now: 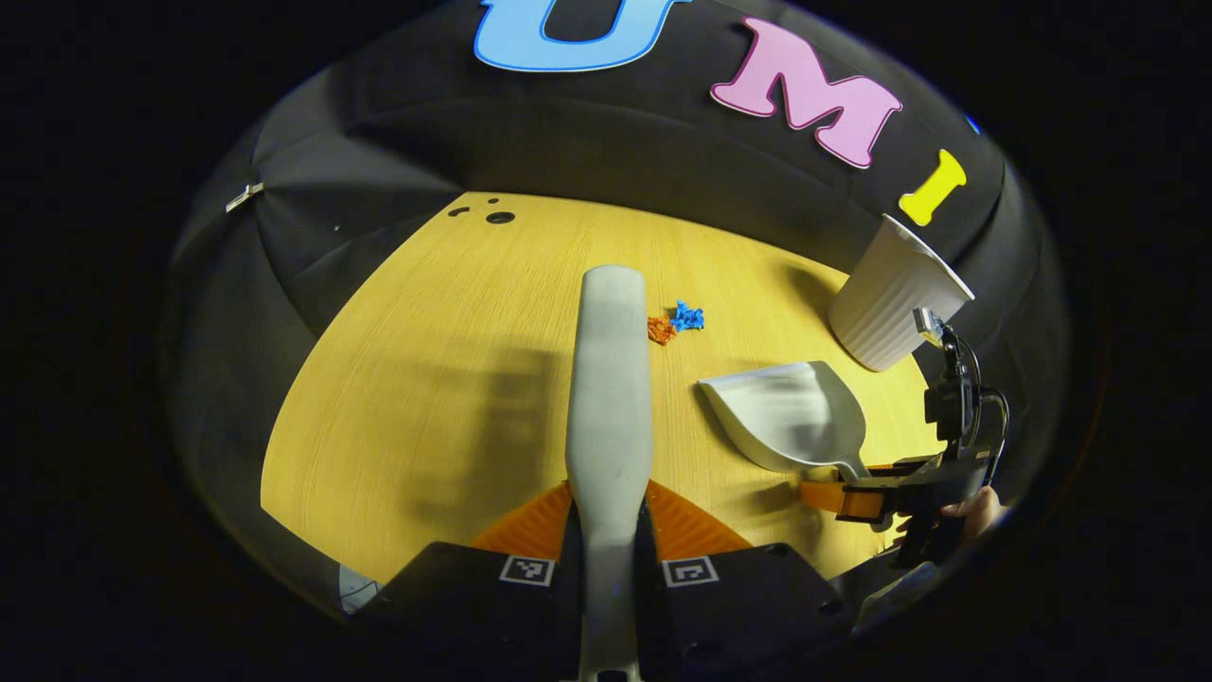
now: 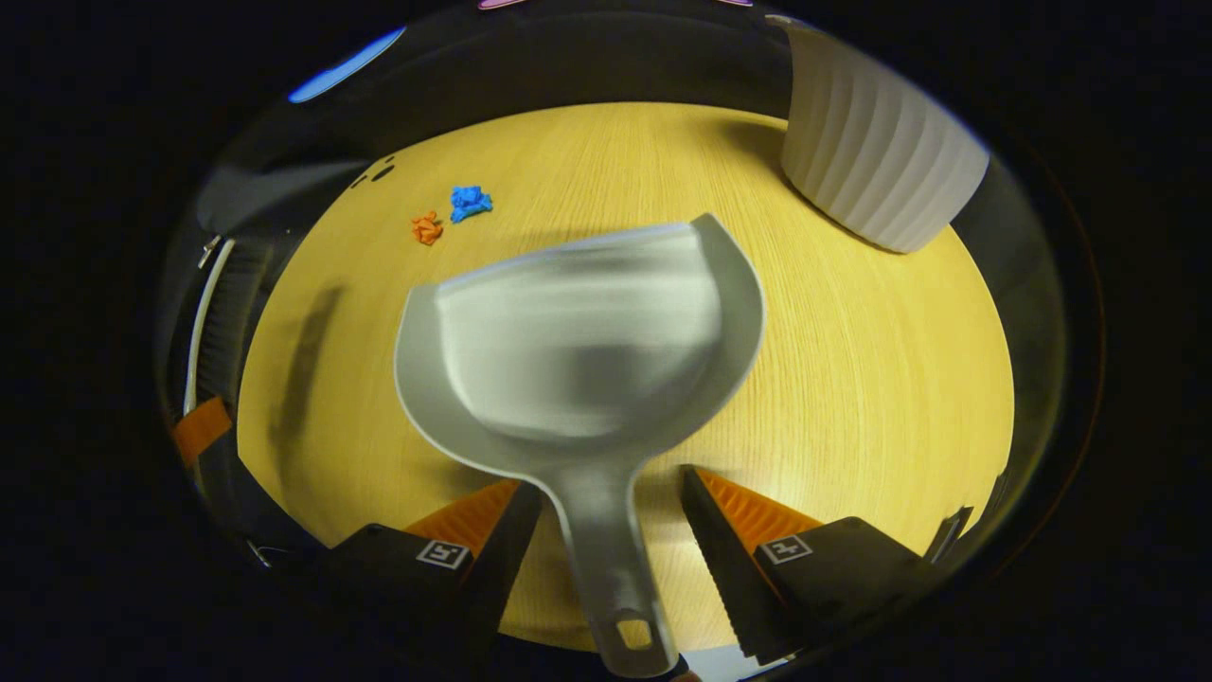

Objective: Pick up the small broom and dustpan from the desktop, sweep the trash into the dustpan with the broom, and then empty the trash into the garbage bin.

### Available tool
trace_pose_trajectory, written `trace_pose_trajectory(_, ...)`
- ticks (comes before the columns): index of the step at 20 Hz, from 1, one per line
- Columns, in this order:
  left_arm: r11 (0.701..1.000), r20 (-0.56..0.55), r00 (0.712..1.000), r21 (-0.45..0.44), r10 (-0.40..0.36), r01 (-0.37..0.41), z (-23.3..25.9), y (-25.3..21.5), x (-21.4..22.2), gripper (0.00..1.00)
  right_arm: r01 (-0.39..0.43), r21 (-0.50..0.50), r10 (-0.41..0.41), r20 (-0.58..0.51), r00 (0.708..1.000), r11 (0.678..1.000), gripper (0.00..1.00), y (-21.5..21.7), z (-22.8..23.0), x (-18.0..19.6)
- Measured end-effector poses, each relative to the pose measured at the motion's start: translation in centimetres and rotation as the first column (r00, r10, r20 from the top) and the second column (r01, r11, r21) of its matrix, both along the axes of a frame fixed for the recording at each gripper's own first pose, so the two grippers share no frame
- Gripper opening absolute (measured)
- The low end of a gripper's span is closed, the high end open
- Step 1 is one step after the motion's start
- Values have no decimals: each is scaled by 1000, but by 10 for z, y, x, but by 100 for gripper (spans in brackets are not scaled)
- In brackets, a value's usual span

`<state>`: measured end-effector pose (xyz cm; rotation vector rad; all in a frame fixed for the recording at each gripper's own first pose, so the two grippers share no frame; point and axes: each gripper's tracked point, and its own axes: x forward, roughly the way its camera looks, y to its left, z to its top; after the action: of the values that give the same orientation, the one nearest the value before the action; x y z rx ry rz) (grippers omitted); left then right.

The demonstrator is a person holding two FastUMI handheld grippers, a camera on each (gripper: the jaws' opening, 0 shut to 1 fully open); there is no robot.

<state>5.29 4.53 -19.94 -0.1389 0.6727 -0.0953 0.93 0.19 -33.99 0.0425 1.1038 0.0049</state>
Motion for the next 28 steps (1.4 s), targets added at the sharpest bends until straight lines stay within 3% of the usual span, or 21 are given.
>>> trace_pose_trajectory(3,999,-13,1000,-24,28,-28,-3,-1,-4,27,-41,-59,41,-3,999,997,85,-4,-1,5)
trace_pose_trajectory(5,998,-23,999,-36,44,-45,-5,-1,-6,26,-84,-96,84,-8,996,992,64,-8,1,6)
trace_pose_trajectory(6,998,-28,998,-35,52,-53,-7,0,-6,27,-101,-97,100,-9,995,990,47,-6,4,5)
trace_pose_trajectory(7,998,-31,998,-30,62,-63,-10,1,-4,27,-116,-94,116,-11,993,989,42,-7,-1,8)
trace_pose_trajectory(12,994,-42,994,-35,103,-104,-22,5,9,27,-224,-77,225,2,974,972,37,-9,1,6)
trace_pose_trajectory(15,996,-32,996,1,87,-87,-20,10,32,28,-279,-78,281,18,959,957,35,-16,12,7)
trace_pose_trajectory(20,993,-34,999,114,31,-27,-15,16,92,28,-363,-89,368,62,928,928,39,-31,39,8)
trace_pose_trajectory(22,988,-58,998,152,-12,20,-20,10,115,27,-399,-104,406,63,912,911,35,-39,45,7)
trace_pose_trajectory(28,956,-117,984,247,-134,160,-30,-10,195,27,-462,-112,465,8,885,880,39,-58,28,2)
